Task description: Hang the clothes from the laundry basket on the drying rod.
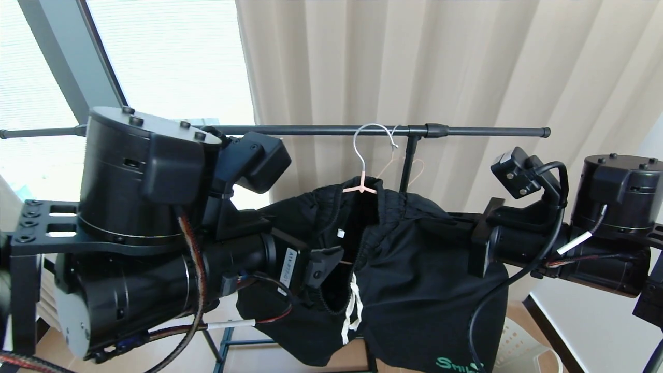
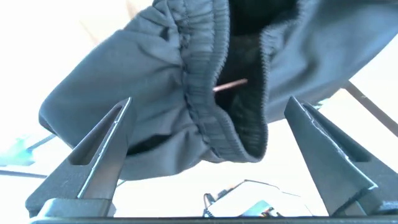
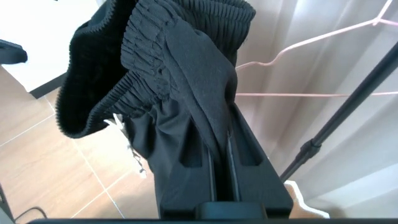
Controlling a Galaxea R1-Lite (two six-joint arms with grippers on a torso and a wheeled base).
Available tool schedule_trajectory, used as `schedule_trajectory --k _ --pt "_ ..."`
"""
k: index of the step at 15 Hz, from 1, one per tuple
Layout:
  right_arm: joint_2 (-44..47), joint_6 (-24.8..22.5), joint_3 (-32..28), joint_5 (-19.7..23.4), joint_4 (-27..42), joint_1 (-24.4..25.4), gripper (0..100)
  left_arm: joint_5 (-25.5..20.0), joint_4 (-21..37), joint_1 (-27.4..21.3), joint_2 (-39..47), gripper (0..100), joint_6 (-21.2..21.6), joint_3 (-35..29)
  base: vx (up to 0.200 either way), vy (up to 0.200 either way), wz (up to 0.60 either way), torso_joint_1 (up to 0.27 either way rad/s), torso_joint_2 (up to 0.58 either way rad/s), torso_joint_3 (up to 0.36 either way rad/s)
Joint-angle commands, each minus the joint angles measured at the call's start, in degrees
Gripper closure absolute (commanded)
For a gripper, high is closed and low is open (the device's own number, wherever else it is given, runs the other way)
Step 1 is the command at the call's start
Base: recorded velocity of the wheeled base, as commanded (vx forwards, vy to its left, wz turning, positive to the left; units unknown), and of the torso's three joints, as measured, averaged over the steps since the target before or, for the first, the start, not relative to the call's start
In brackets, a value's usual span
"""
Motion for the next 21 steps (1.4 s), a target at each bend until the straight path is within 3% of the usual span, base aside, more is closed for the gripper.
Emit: schedule_trajectory --k 1,3,4,5,6,8,11,14,18,21 --pt "0.3 -0.2 0.2 0.9 -0.2 -1.1 100 -1.5 0.0 2.3 -2.9 0 1.9 0.5 0.0 0.0 0.0 0.0 0.0 0.0" --pt "0.1 -0.3 0.7 4.0 -0.1 -2.1 100 -13.1 -0.1 10.1 -4.5 0 9.0 1.5 0.0 0.0 0.0 0.0 0.0 0.0" --pt "0.1 -0.3 0.9 4.3 -0.2 -2.1 100 -15.4 -0.1 11.8 -4.5 0 10.3 1.4 0.0 0.0 0.0 0.0 0.0 0.0" --pt "0.2 -2.0 1.5 4.6 -0.2 -2.4 100 -24.3 -0.1 18.9 -2.9 0 16.6 -0.1 0.0 0.0 0.0 0.0 0.0 0.0" --pt "0.2 -3.0 1.7 5.8 -0.1 -2.4 100 -28.7 -0.1 21.7 -0.4 0 19.7 -1.6 0.0 0.0 0.0 0.0 0.0 0.0" --pt "0.1 -3.3 2.9 8.2 -0.2 -2.4 100 -34.6 -0.1 24.5 3.6 0 23.8 -4.4 0.0 0.0 0.0 0.0 0.0 0.0" --pt "-0.4 -4.1 4.3 8.9 -2.3 -2.4 100 -49.9 0.2 26.7 7.3 0 29.1 -7.8 0.0 0.0 0.0 0.0 0.0 0.0" --pt "-0.5 -4.2 5.5 9.2 -4.8 -2.4 100 -51.9 1.6 26.6 9.7 0 33.7 -9.1 0.0 0.0 0.0 0.0 0.0 0.0" --pt "-0.6 -4.4 5.7 9.5 -5.1 -2.4 100 -54.0 7.7 27.2 9.6 0 40.4 -8.9 0.0 0.0 0.0 0.0 0.0 0.0" --pt "-1.4 -4.5 5.8 9.5 -5.1 -2.2 100 -53.9 8.0 26.9 10.8 0 41.9 -8.1 0.0 0.0 0.0 0.0 0.0 0.0"
